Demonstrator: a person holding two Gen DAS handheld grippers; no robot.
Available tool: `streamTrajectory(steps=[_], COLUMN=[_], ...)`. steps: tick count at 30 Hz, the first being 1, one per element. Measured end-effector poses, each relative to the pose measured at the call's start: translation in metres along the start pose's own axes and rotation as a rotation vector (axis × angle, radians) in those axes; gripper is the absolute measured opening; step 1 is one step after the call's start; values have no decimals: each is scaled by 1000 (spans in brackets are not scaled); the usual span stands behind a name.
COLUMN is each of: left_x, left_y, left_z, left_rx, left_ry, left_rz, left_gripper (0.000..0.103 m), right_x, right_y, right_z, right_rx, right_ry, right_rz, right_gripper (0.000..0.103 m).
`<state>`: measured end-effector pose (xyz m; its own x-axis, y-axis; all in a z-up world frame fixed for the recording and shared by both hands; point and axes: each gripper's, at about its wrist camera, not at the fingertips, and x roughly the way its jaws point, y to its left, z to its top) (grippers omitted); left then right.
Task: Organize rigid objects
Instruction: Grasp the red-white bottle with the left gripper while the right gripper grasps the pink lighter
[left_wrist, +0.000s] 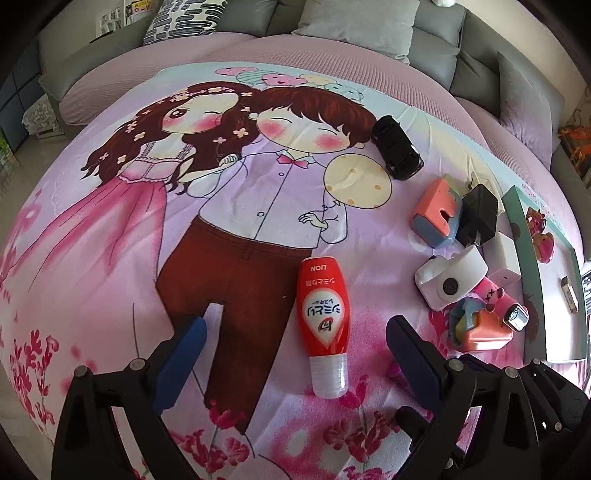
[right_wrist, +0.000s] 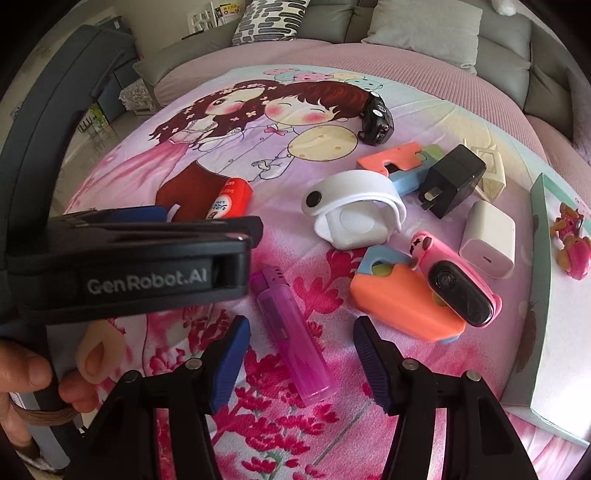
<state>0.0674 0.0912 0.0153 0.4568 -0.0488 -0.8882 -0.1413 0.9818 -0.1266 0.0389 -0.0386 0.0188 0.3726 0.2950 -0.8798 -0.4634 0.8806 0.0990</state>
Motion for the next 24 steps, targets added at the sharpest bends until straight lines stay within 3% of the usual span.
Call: streamTrajectory(steps=[2,4,8,10,19,24], left_x=[3,5,5,5,3,-2], left_y=[-2,-3,-2,1,12,14], left_z=[2,4,6,6,7,6], left_rx=[9,22,30,27,15,4], left_ry=[3,0,-12,-17,-30,-33], left_rz=[4,19,28,23,27,5], left_gripper=[81,79,63,59,29,29], right_x=[0,-1,0,0,-5,-13], right_y=[-2,-4,-7,-9,-19,-17], right_z=[1,2,2,2,1,2], right_rx=[9,15,22,27,64,59], right_ry=[-5,-9,-16,-19,-26,-53], right_rz=[-5,-10,-16,-9,-9,2], right_gripper=[55,52,45,45,23,21])
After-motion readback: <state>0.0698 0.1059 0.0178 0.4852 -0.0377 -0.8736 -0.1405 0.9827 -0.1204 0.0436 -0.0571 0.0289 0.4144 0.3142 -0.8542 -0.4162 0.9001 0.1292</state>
